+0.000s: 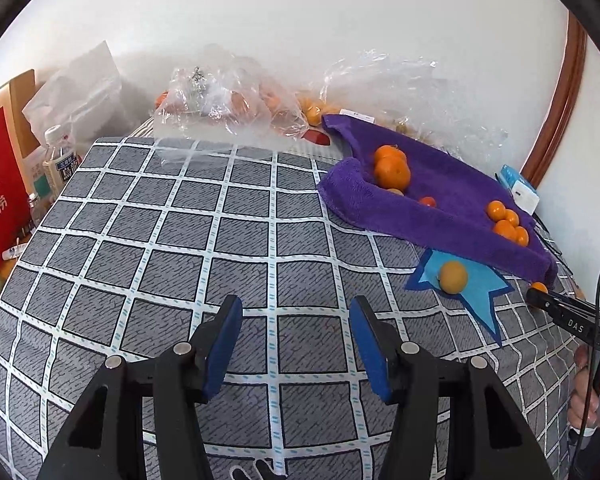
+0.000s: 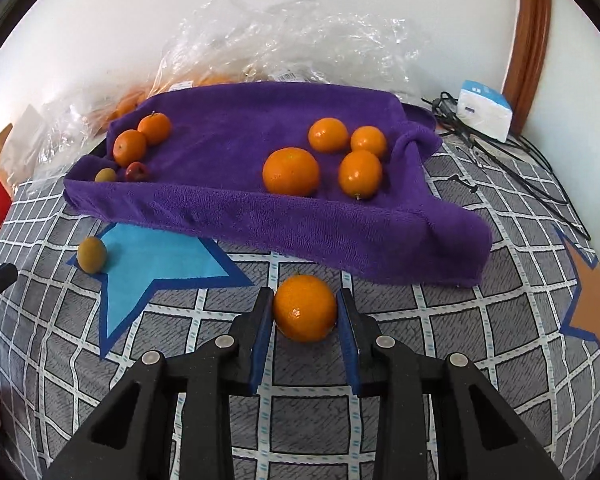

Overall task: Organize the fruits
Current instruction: 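Grasp an orange on the blue star mat with the right gripper, then grasp the yellow-green fruit on the star mat with the left gripper while the right gripper holds its orange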

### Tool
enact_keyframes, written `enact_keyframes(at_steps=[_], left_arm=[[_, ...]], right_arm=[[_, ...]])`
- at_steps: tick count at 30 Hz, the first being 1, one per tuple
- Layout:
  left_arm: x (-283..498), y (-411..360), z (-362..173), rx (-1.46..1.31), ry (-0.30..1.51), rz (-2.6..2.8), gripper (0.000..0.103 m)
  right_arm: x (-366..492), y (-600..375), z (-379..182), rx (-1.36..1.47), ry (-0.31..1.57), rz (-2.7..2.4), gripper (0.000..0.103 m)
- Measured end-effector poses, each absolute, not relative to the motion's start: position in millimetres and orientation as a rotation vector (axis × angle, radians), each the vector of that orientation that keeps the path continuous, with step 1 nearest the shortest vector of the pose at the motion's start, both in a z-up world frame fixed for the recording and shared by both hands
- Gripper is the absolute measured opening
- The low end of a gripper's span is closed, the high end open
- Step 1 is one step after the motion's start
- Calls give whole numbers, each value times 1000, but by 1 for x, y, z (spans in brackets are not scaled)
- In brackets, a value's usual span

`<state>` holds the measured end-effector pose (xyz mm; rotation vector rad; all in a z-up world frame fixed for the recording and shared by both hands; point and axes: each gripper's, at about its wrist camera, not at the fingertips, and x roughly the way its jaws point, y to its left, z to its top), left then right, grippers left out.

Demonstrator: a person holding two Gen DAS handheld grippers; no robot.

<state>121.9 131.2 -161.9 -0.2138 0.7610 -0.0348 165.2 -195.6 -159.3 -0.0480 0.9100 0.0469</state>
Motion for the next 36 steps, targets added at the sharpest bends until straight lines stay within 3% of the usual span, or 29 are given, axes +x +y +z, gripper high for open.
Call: enact_keyframes(at_steps=[24, 36], left_arm=[[117, 129, -158, -229, 758, -64, 53], [144, 53, -128, -178, 789, -192, 53]], right_arm=[[155, -198, -158, -81, 867, 59, 31], [150, -222, -153, -17, 849, 43, 31]])
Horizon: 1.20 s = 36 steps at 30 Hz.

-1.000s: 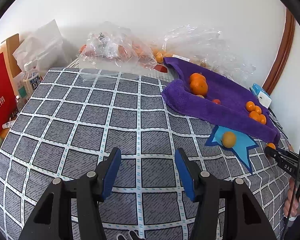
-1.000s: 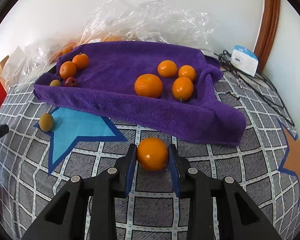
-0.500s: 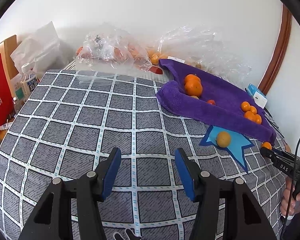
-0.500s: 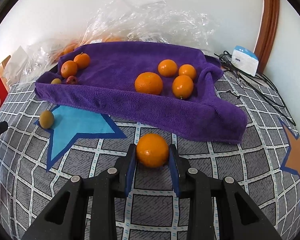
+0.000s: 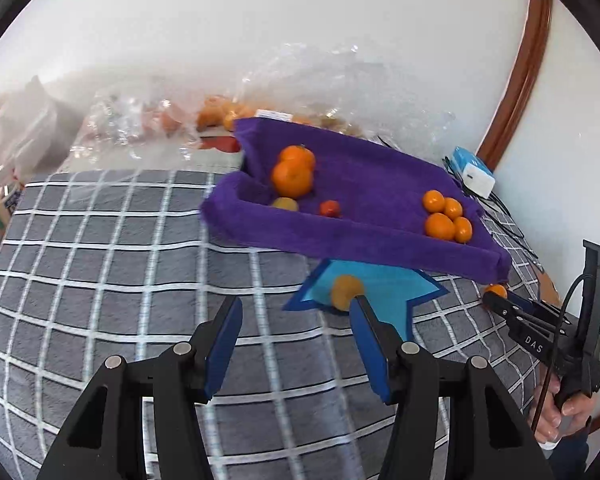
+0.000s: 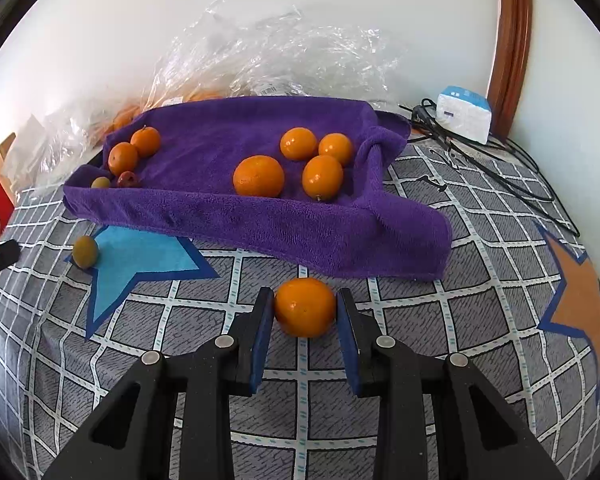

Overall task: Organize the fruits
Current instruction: 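Grasp the yellow-green fruit on the star mat with the left gripper while the right gripper holds its orange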

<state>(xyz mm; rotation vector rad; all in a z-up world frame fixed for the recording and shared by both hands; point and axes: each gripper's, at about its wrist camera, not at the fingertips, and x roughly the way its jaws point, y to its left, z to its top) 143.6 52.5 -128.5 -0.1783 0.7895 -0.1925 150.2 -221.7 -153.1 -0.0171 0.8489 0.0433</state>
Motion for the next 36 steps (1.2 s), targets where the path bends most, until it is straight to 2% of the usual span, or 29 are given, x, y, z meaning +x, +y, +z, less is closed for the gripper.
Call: enact_keyframes(at_steps=[13, 17, 19, 21, 36], left_arm=[[181, -3, -152, -123, 896, -213, 52], [186, -11, -159, -93, 912, -203, 43], [186, -13, -160, -66, 895, -184, 31], [188, -11, -160, -73, 891, -185, 26], [173, 37, -148, -173, 896, -164, 26]], right_arm=[[156, -230, -161, 55, 873, 48, 32], [155, -231, -160, 60, 867, 57, 32], [155, -233, -160, 68, 865, 59, 32], [155, -233, -161, 73, 866, 61, 32], [151, -233, -158, 78, 839, 88, 32]])
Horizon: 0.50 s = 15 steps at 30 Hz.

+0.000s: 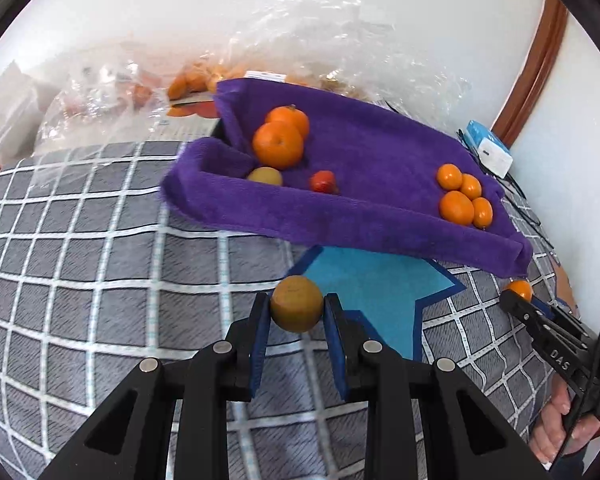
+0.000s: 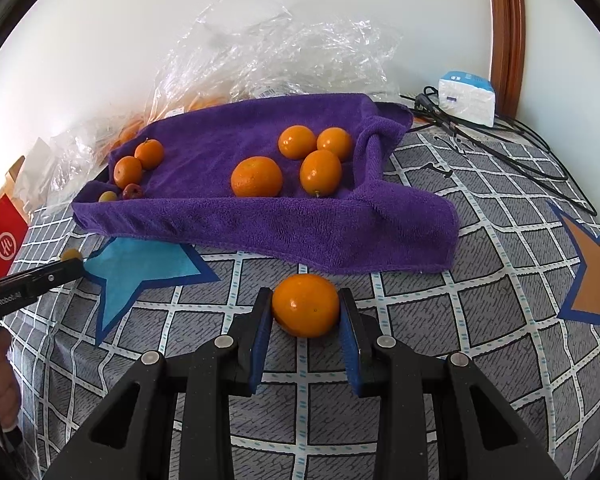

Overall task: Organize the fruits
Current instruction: 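Grasp the yellow-green fruit on the star mat with the left gripper while the right gripper holds its orange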

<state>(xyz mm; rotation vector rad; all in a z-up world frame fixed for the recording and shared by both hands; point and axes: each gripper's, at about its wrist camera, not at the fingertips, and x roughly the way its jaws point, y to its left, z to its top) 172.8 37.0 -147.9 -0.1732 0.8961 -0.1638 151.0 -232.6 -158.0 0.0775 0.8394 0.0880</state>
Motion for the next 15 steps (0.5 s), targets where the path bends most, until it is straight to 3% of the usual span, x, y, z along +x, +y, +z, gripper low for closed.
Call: enact_keyframes(at_steps=[10, 15], left_arm=[[160, 66, -122, -187, 848, -146, 26], [164, 72, -103, -199, 816, -145, 26]], right_arm=[[150, -227, -152, 52, 838, 97, 32], [155, -225, -117, 61, 779, 107, 32]])
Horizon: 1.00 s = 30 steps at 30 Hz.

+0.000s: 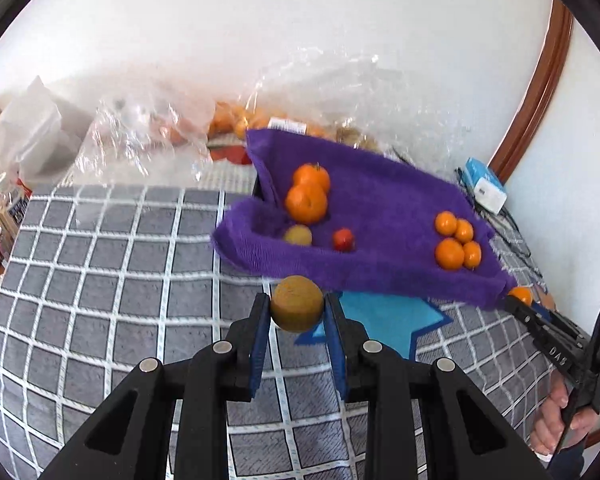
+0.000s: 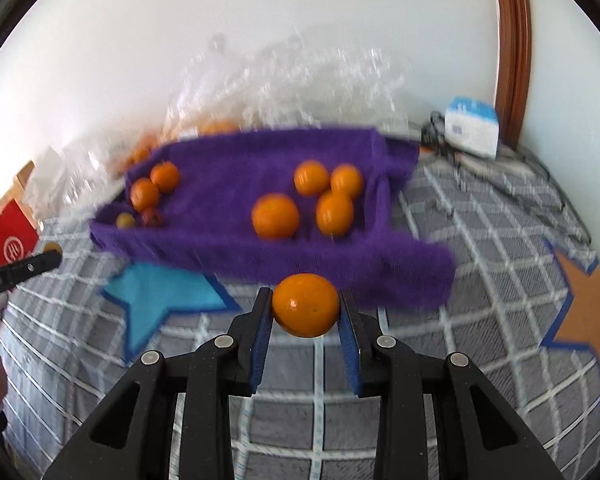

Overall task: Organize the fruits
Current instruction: 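Carry both held fruits up and over the purple towel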

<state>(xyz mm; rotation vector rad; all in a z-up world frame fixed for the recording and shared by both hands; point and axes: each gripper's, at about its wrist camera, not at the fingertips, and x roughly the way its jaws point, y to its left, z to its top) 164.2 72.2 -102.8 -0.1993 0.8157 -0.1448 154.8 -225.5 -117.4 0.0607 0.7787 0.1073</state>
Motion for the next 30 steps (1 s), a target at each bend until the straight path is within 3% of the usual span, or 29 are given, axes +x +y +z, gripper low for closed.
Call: enact_keyframes(at_steps=[10, 30], left_arm=[[198, 61, -80, -207, 800, -135, 26], [269, 59, -92, -223, 841, -177, 26]], right_arm=[[201, -229, -75, 71, 726, 81, 32], [284, -208, -125, 34, 876, 71, 32]])
